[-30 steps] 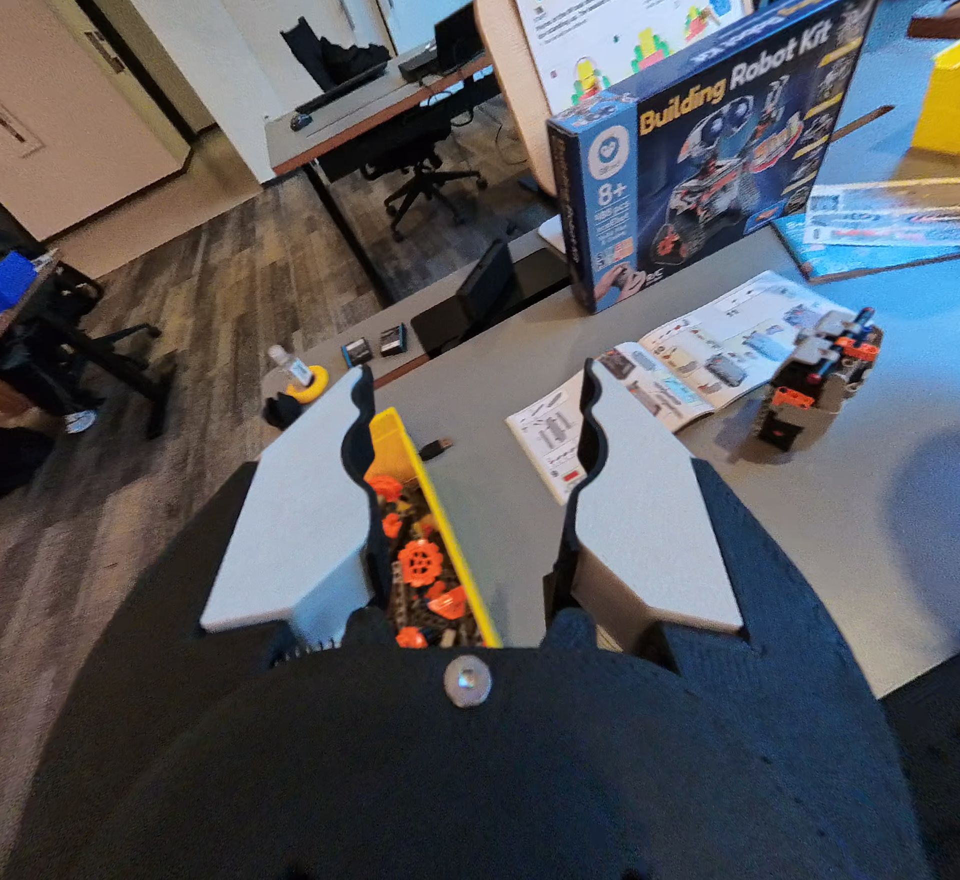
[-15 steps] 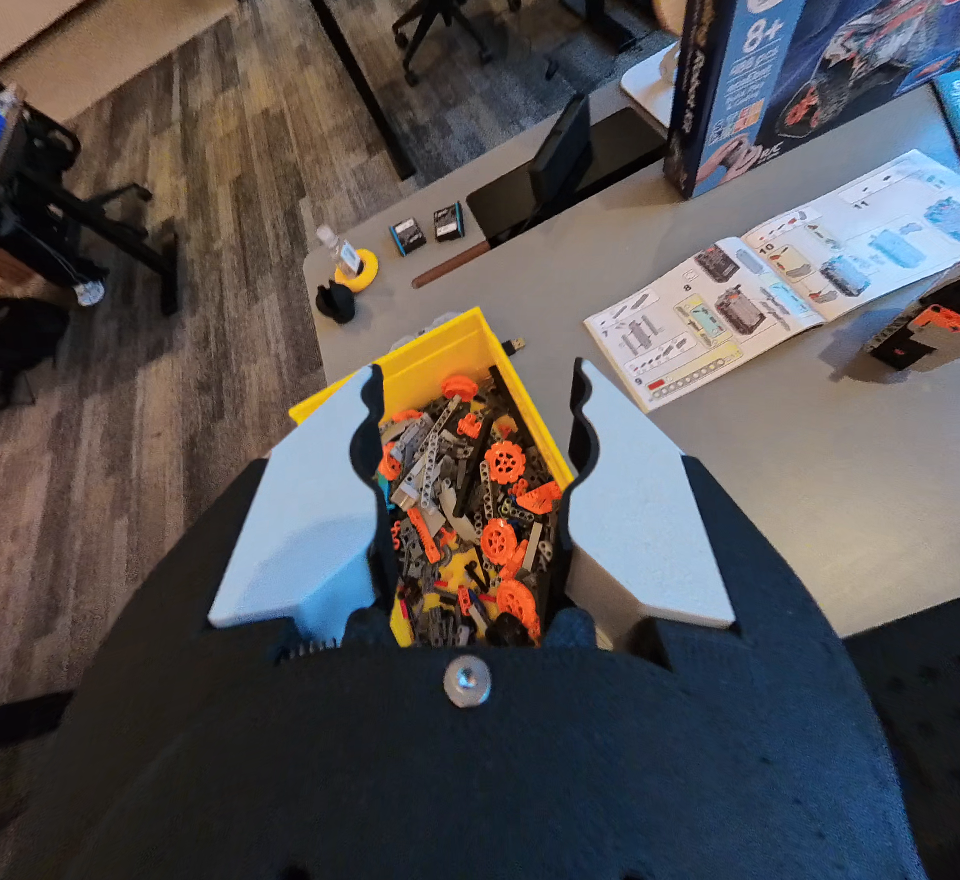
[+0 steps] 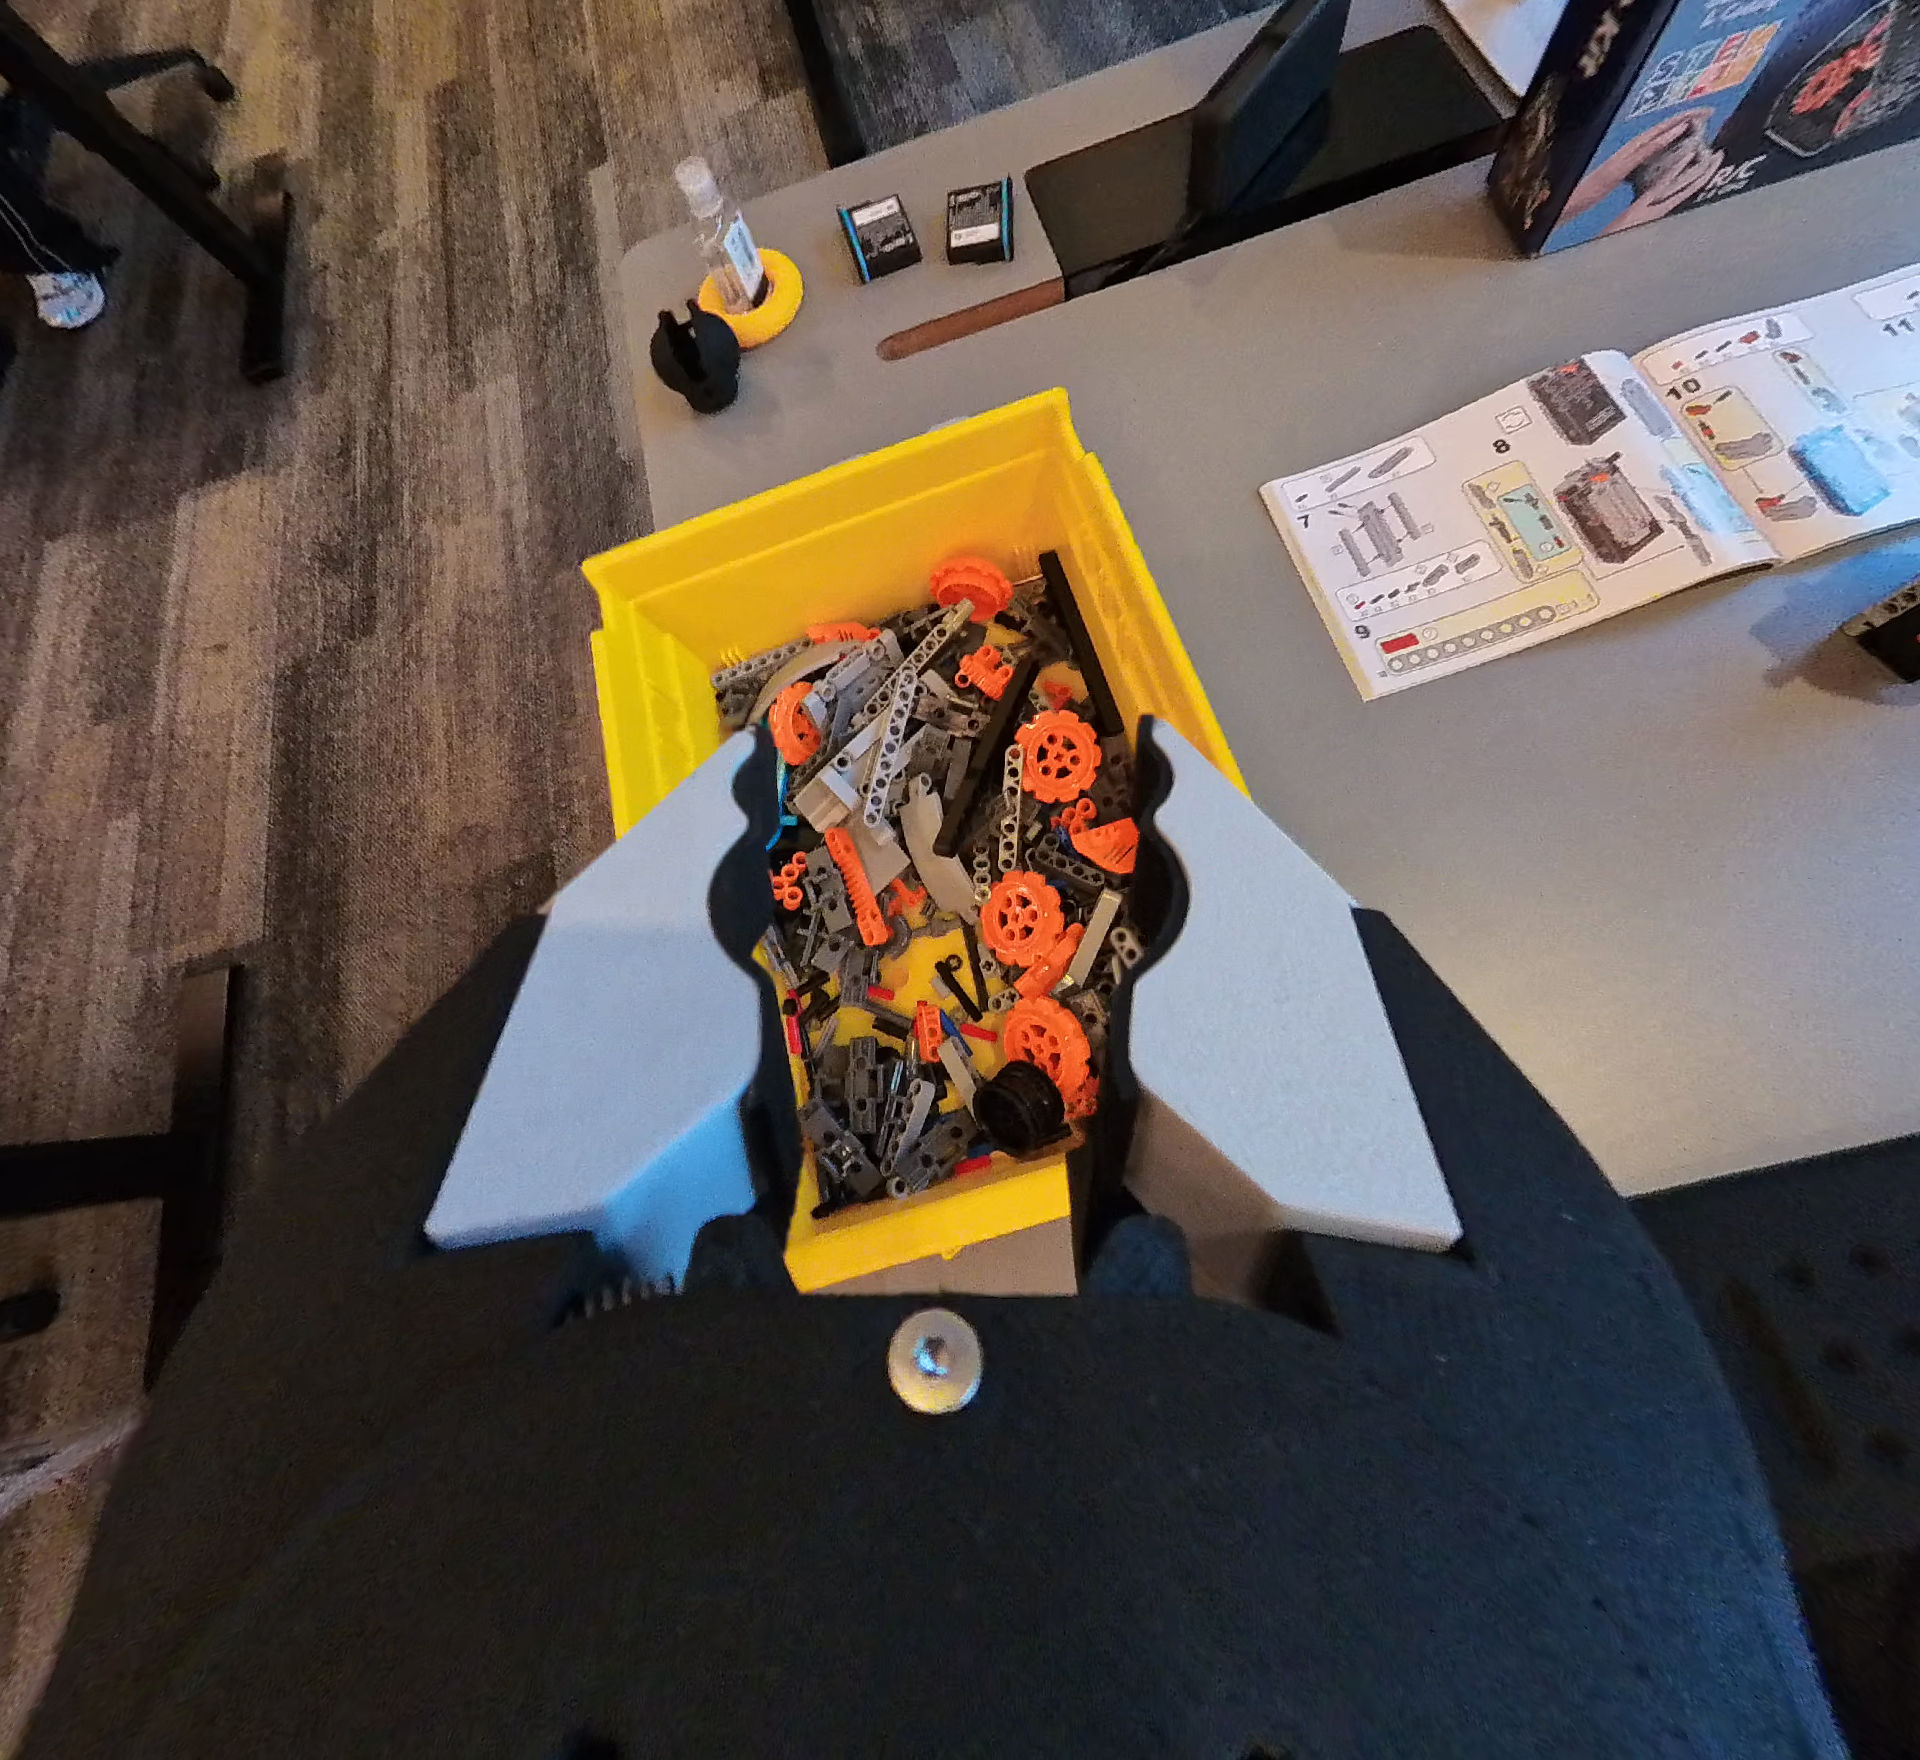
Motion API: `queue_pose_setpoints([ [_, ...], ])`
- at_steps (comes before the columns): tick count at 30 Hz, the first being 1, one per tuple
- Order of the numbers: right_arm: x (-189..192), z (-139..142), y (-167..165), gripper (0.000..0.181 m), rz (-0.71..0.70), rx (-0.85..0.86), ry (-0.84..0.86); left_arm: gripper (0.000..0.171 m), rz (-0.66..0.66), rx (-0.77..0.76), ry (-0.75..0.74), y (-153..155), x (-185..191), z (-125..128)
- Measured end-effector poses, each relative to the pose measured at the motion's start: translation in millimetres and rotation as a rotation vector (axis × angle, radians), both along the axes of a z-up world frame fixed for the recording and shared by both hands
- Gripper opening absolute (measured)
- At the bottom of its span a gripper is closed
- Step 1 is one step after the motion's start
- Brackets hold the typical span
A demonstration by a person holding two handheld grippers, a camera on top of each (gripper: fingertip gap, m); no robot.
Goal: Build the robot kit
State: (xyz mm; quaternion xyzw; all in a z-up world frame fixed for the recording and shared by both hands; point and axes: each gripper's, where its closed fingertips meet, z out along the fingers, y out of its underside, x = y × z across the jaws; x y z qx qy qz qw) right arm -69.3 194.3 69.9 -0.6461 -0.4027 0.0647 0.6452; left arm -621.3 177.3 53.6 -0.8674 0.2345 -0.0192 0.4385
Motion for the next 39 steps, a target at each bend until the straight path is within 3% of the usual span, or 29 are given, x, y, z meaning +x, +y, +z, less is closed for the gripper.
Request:
queue_pose_setpoints([
  [21, -0.8, -8.6, 2.1, 0.008, 0.01, -0.022, -0.027, 0.065, 0.092, -0.131, -0.072, -7.3, -40.3, -62.4],
  [39, -4.4, -13.9, 3.3, 0.008, 0.015, -0.034, -0.047, 0.066, 0.09, -0.134, -0.087, -11.7, -40.7, -66.4],
])
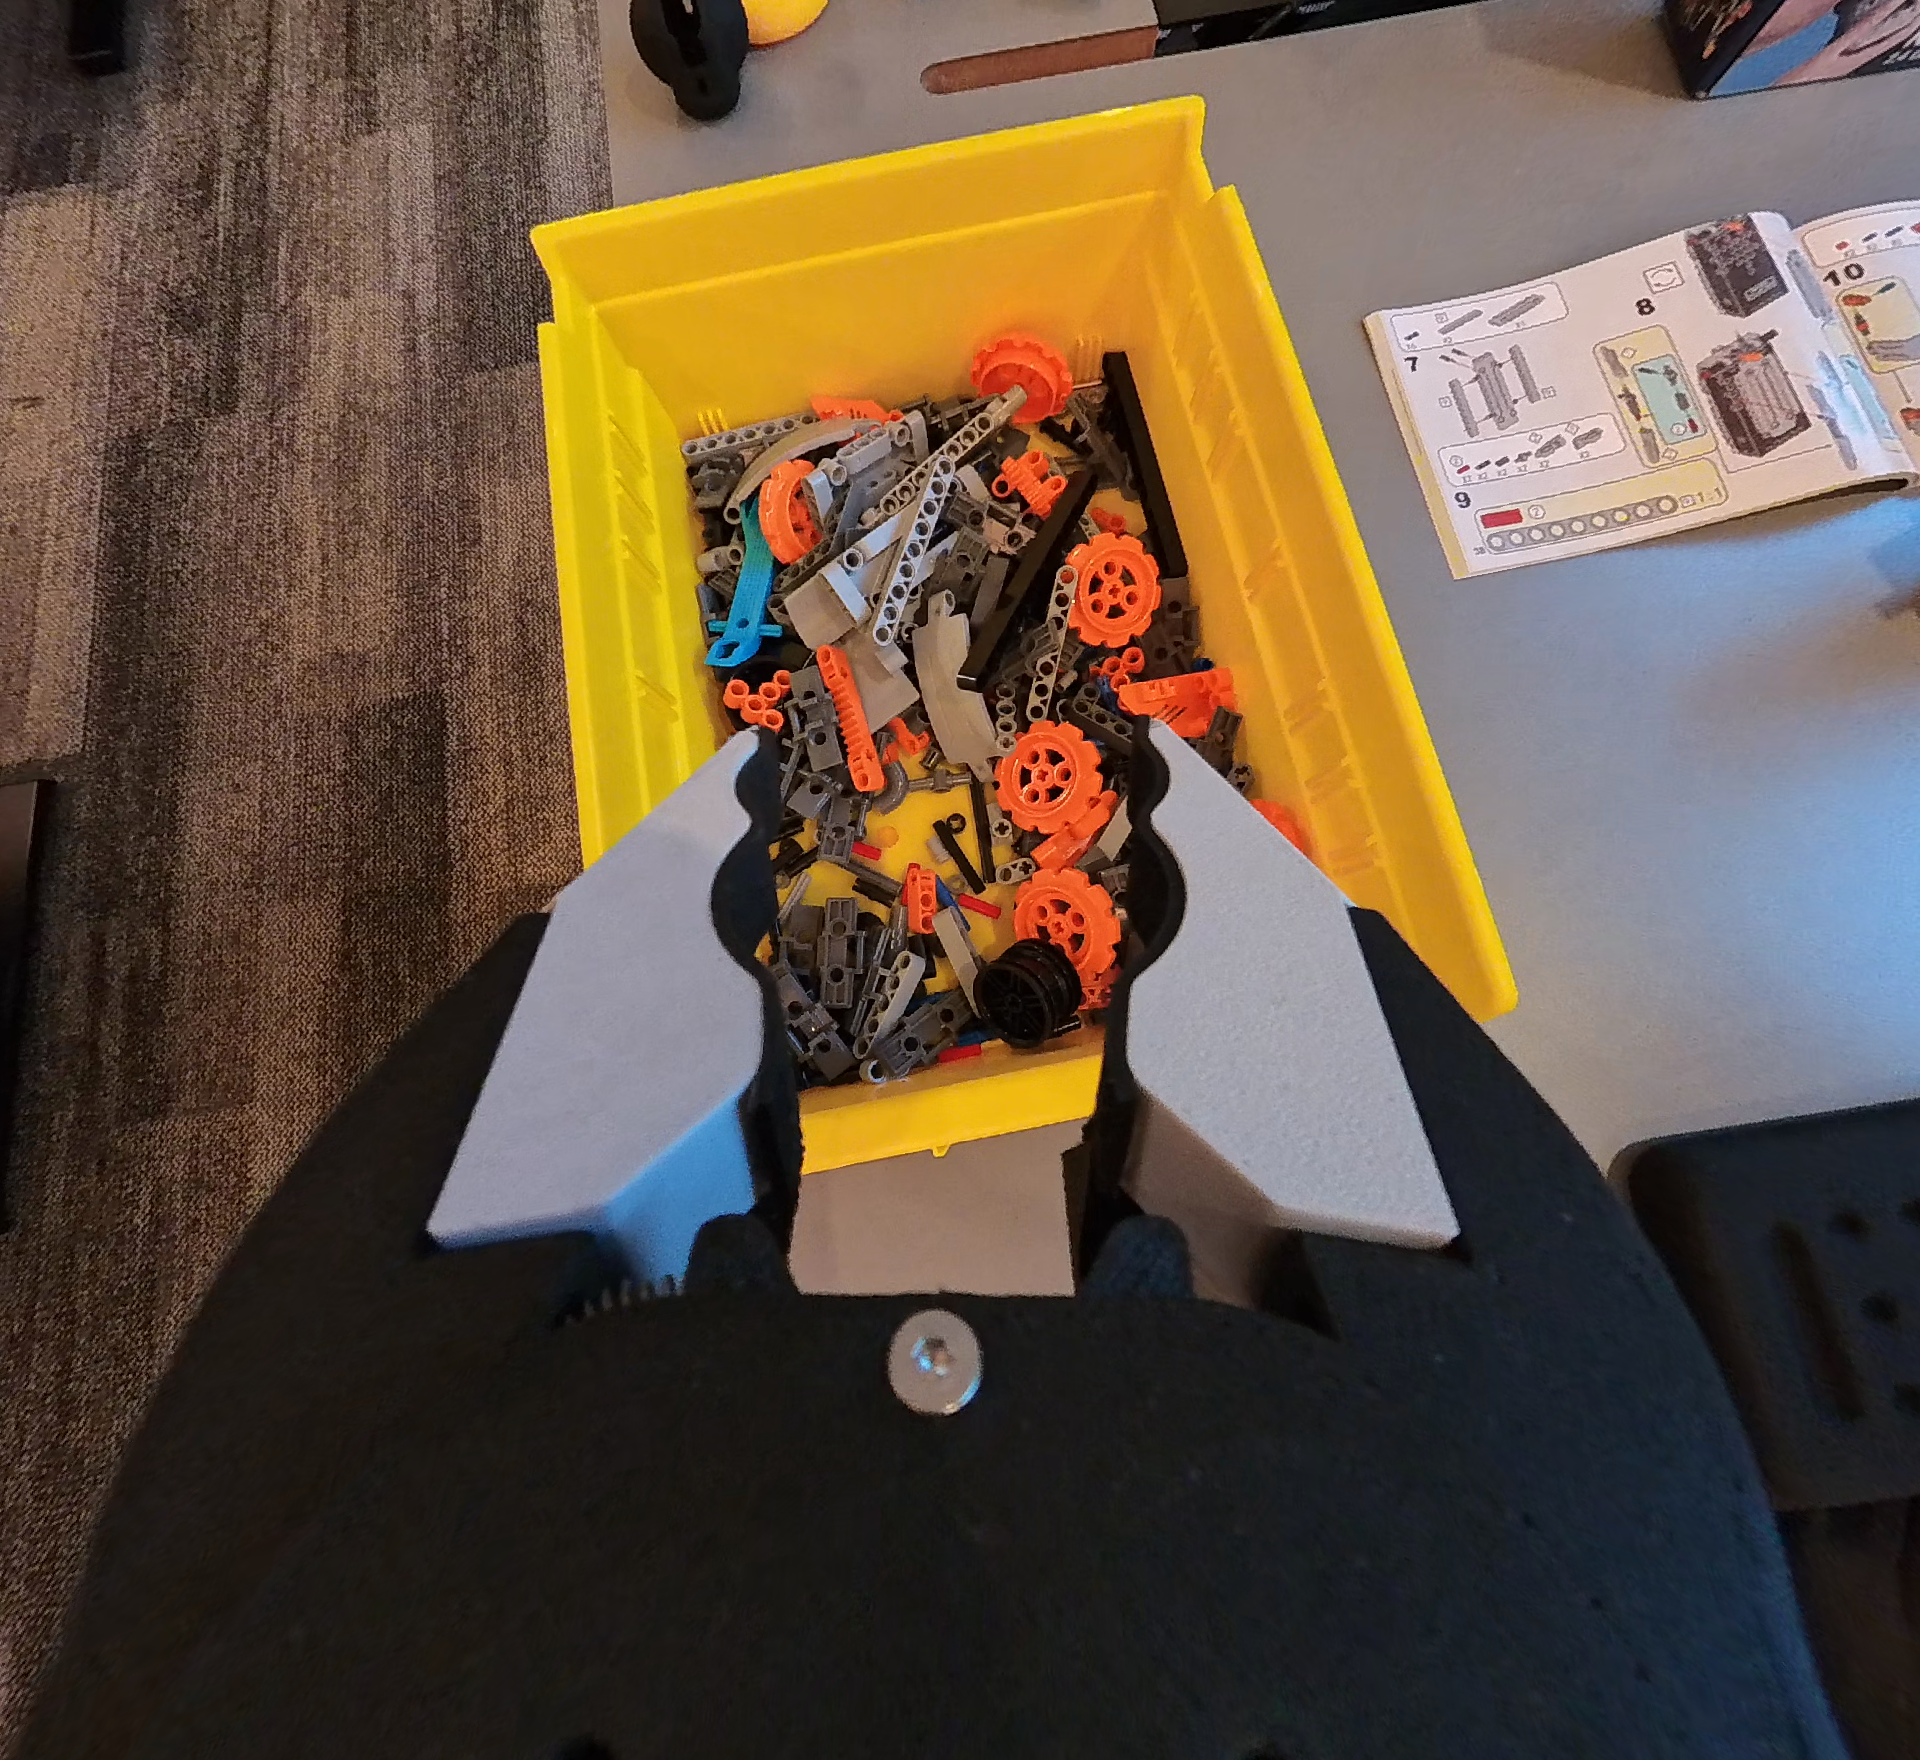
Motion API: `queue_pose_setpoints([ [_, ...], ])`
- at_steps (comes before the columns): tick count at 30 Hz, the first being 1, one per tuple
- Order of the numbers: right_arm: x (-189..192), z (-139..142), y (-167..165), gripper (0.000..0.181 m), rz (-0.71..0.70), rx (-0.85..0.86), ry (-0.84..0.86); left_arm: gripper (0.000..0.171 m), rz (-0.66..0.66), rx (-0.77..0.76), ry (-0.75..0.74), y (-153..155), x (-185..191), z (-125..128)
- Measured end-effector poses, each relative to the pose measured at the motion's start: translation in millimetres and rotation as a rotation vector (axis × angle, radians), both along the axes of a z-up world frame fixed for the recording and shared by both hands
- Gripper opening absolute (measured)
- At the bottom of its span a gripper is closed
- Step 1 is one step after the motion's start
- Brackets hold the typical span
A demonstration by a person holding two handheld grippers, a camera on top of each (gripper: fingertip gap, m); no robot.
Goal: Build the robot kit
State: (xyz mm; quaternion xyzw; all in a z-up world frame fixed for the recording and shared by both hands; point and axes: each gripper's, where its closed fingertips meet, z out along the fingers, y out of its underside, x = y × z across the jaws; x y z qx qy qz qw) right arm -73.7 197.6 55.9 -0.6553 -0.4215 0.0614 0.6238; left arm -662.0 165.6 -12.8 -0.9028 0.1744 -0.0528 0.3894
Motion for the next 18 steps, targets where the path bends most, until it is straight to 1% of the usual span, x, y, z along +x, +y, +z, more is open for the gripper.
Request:
queue_pose_setpoints([
  [18, -2.5, -4.1, -0.6, 0.009, -0.003, -0.008, -0.021, 0.066, -0.012, -0.009, -0.007, 2.5, 2.9, -5.6],
])
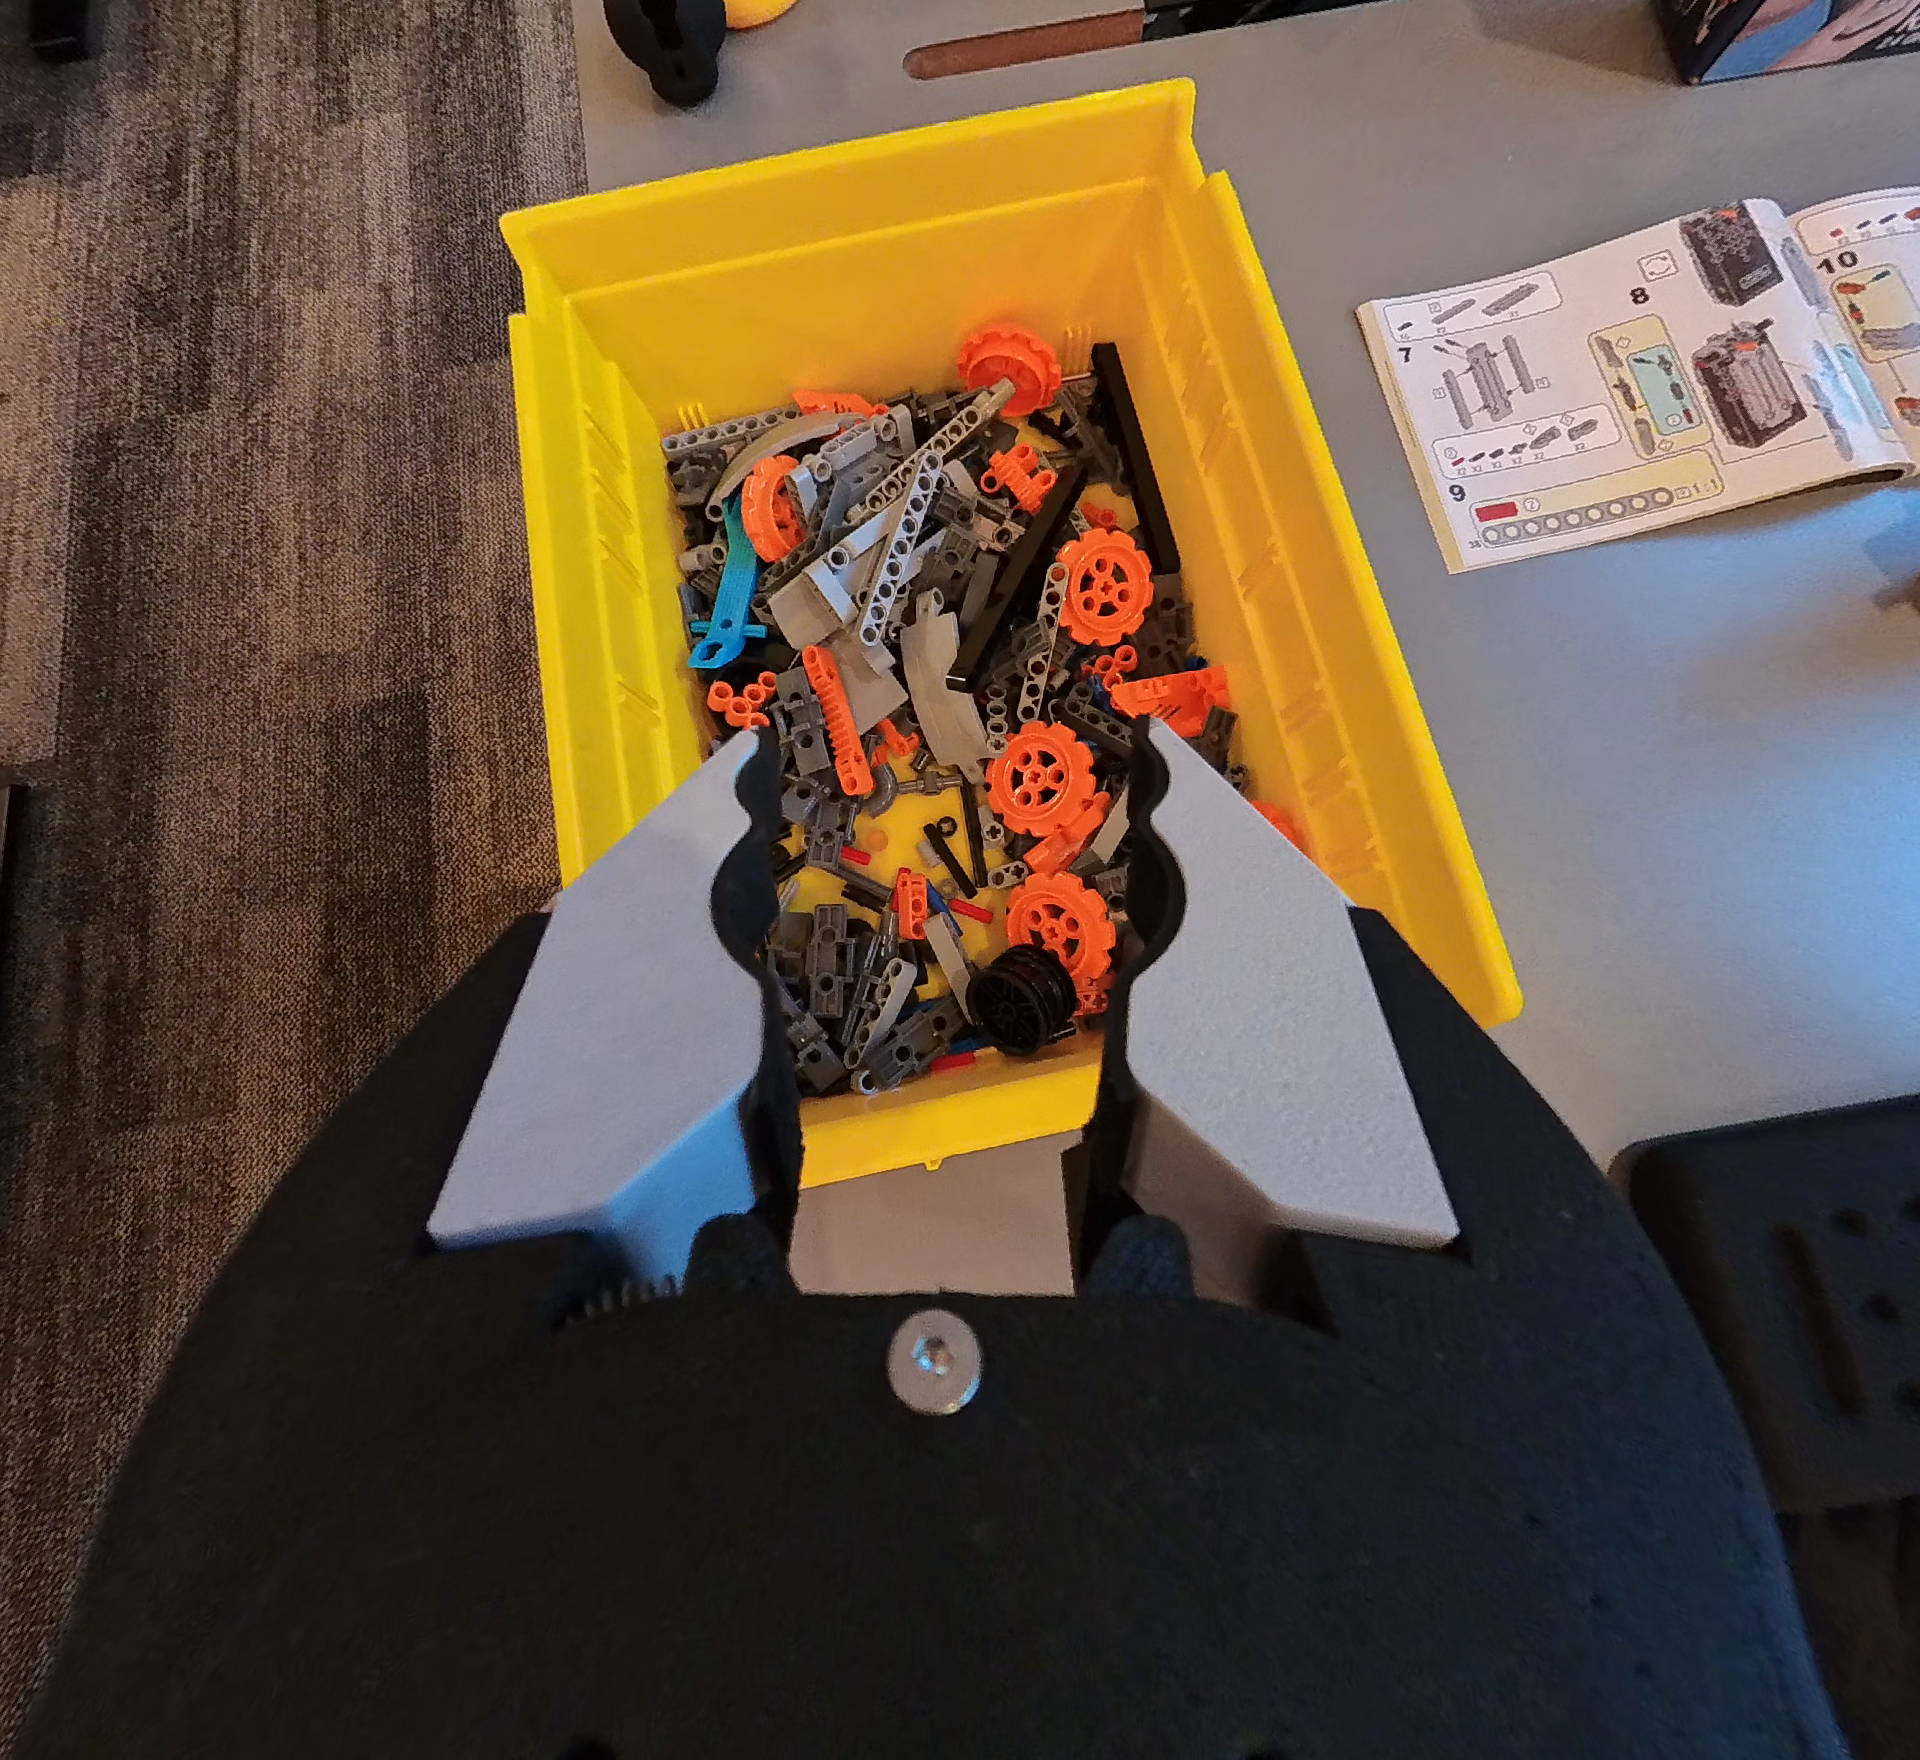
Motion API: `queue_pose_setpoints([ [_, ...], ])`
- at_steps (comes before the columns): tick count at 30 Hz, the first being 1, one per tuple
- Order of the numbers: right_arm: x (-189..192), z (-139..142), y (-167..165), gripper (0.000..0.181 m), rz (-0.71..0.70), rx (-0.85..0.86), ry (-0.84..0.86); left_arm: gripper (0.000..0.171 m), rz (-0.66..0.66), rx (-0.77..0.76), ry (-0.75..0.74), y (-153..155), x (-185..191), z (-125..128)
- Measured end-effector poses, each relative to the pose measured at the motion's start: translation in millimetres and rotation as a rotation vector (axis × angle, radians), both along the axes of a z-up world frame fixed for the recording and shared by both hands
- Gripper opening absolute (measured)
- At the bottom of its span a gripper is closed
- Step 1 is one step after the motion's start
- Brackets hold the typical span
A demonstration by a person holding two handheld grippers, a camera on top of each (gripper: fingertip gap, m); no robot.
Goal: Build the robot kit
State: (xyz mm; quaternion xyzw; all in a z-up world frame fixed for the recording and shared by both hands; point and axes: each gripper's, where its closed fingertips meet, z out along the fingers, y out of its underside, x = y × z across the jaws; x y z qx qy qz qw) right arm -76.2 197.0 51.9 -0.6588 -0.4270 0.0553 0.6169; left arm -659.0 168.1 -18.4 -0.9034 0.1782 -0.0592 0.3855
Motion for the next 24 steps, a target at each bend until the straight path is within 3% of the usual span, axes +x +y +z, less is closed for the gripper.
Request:
queue_pose_setpoints([
  [9, -4.5, 6.6, -3.8, 0.008, -0.011, 0.026, -0.032, 0.066, -0.039, 0.02, -0.02, -5.3, 5.3, 2.4],
  [16, -23.6, 31.8, -20.6, 0.009, 0.01, 0.097, -0.064, 0.066, -0.108, 0.073, -0.062, -20.3, 16.0, 12.8],
  [20, -67.3, 66.2, -47.9, 0.009, 0.112, 0.181, -0.024, 0.066, -0.133, 0.162, -0.087, -32.8, 20.4, 29.5],
  [24, -150.9, 103.2, -107.5, 0.009, 0.406, 0.222, 0.17, 0.06, -0.072, 0.293, -0.098, -42.4, 9.9, 47.8],
])
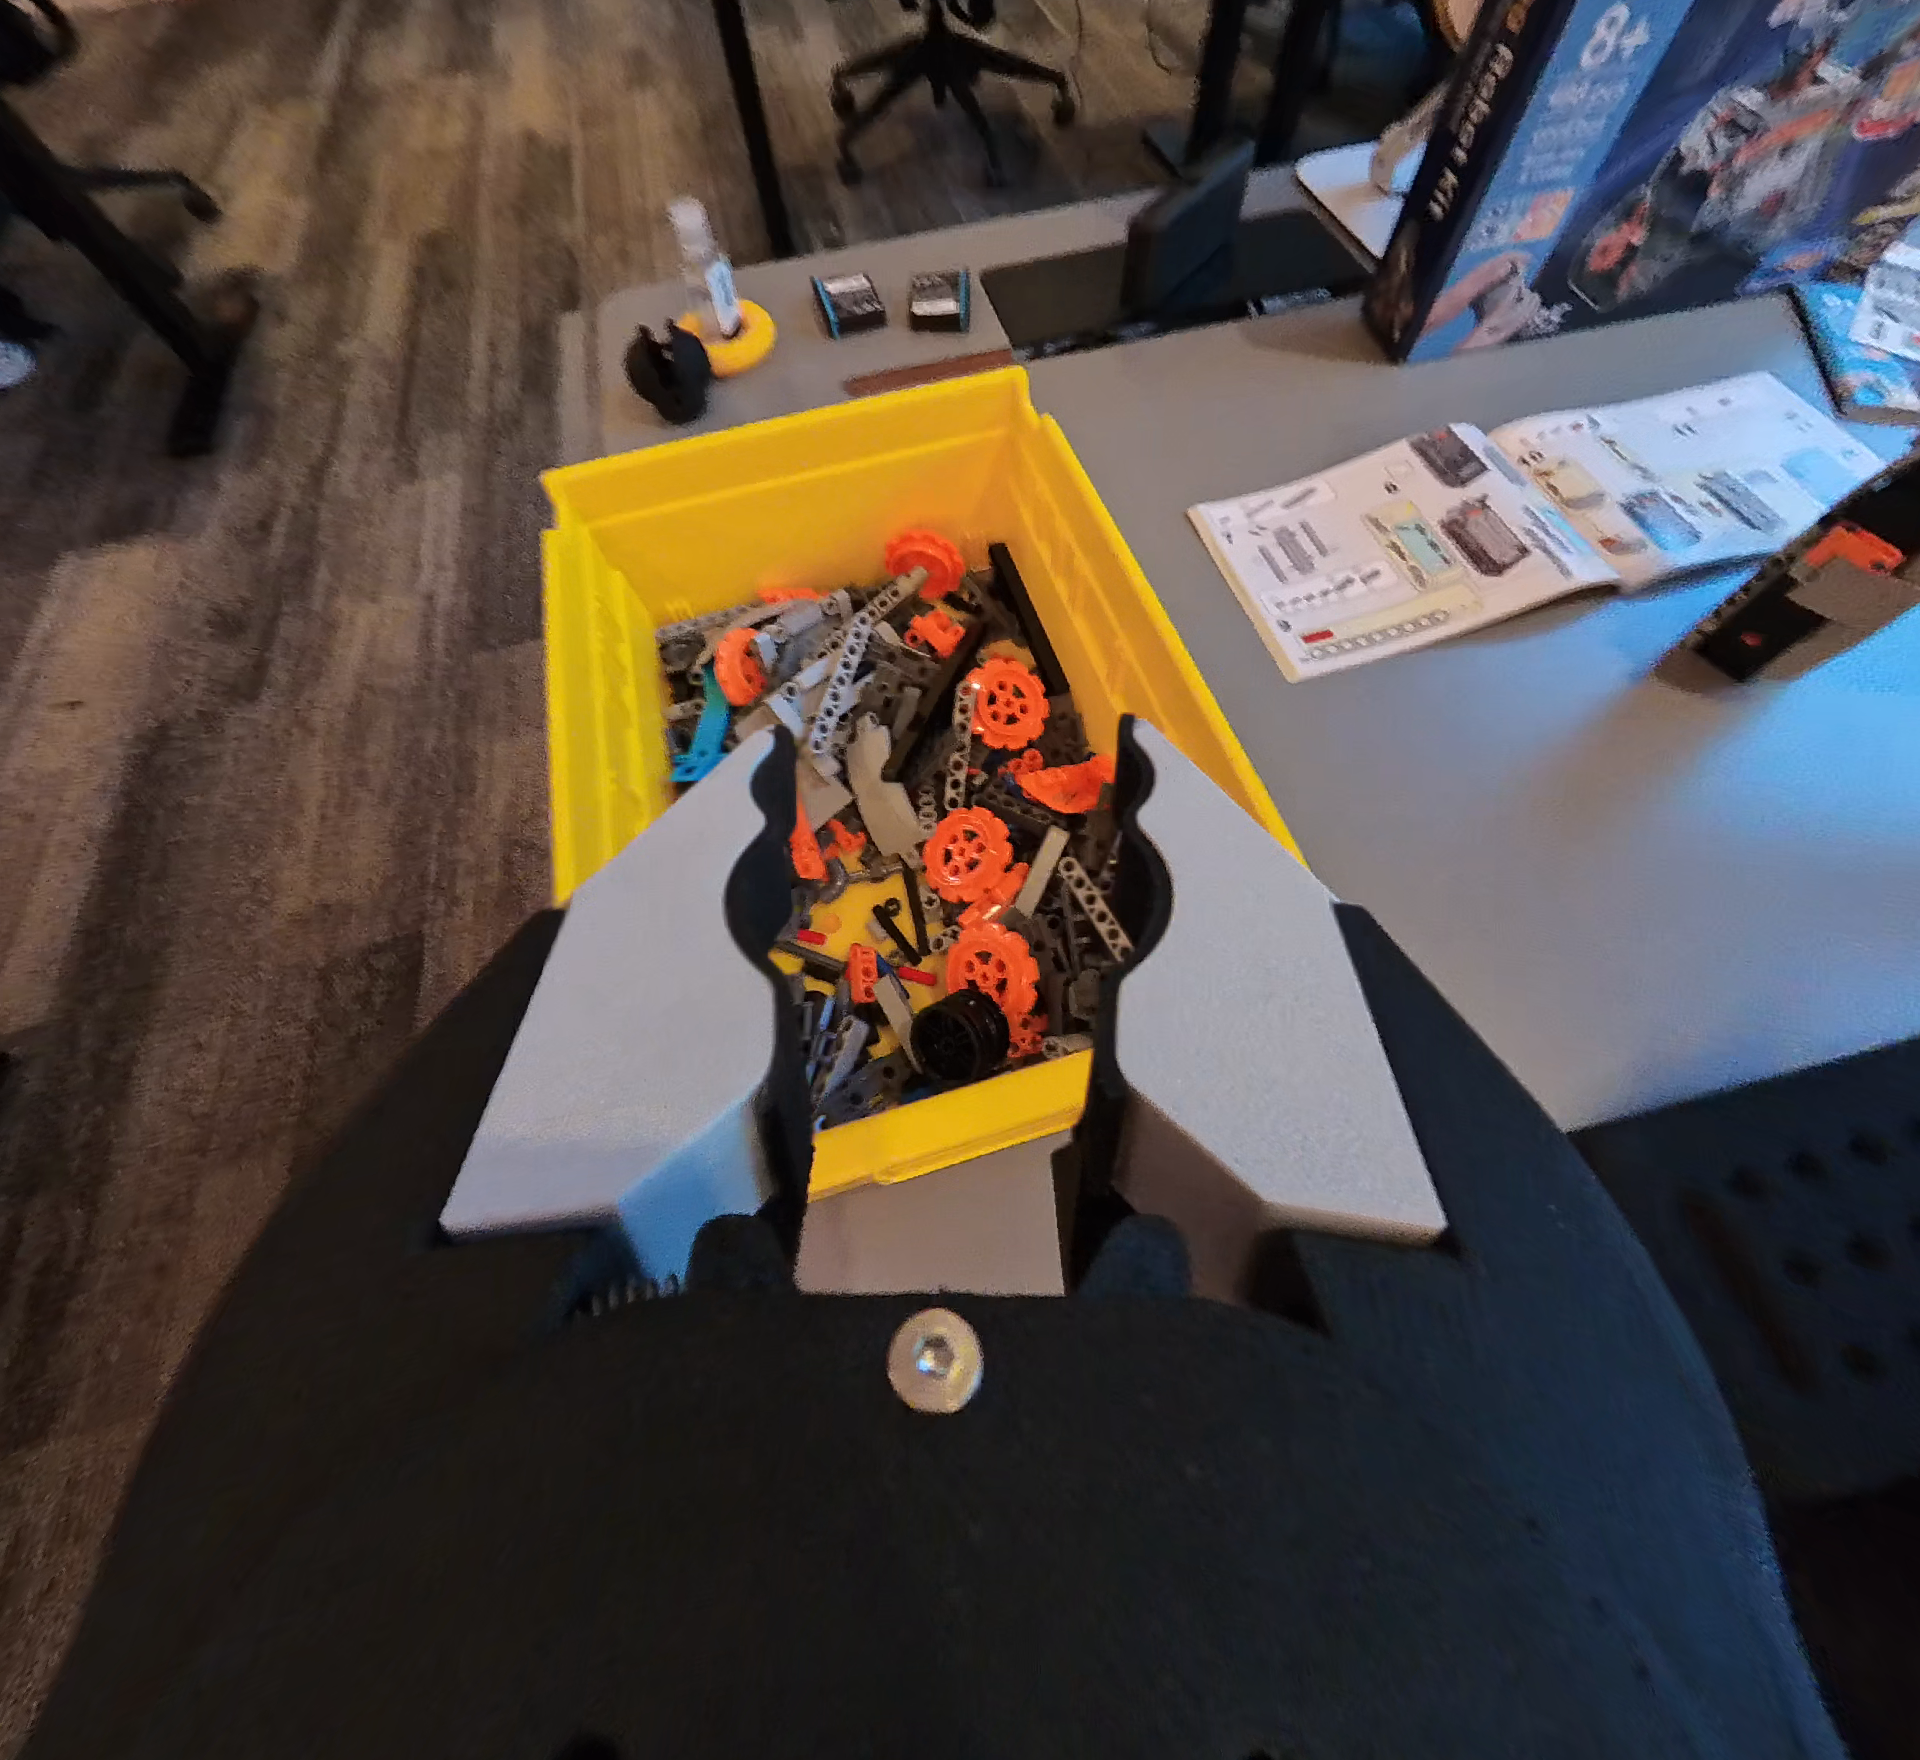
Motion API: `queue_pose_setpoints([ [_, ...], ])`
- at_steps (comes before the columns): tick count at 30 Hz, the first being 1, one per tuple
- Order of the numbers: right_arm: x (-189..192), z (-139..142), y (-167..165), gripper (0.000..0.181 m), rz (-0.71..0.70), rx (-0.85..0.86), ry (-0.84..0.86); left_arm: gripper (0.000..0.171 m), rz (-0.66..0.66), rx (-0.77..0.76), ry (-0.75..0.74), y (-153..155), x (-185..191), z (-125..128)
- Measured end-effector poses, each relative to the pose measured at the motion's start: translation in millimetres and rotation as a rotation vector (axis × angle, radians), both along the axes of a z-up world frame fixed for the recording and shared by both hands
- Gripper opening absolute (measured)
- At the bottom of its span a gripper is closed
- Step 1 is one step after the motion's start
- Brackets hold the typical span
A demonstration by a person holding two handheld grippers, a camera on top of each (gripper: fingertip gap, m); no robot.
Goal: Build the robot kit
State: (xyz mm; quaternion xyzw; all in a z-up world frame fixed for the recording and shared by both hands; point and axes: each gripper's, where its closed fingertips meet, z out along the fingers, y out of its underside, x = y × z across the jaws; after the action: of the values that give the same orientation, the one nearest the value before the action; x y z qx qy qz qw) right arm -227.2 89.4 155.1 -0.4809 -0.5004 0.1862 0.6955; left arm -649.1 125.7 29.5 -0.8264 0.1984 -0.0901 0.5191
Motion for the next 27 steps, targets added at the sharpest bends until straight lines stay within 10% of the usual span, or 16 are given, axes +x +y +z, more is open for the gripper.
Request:
queue_pose_setpoints([
  [12, -214.6, -31.8, -76.5, 0.011, 0.328, -0.338, 0.224, 0.044, -0.005, -0.193, 0.129, 19.2, -5.1, -4.7],
  [18, -236.7, -116.1, -52.8, 0.007, 0.137, -0.368, 0.302, 0.037, 0.091, -0.589, 0.263, 36.2, -14.0, -54.3],
  [27, -231.5, -177.3, -23.8, 0.011, -0.035, -0.497, 0.24, 0.036, 0.112, -0.699, 0.332, 61.3, -21.7, -82.9],
])
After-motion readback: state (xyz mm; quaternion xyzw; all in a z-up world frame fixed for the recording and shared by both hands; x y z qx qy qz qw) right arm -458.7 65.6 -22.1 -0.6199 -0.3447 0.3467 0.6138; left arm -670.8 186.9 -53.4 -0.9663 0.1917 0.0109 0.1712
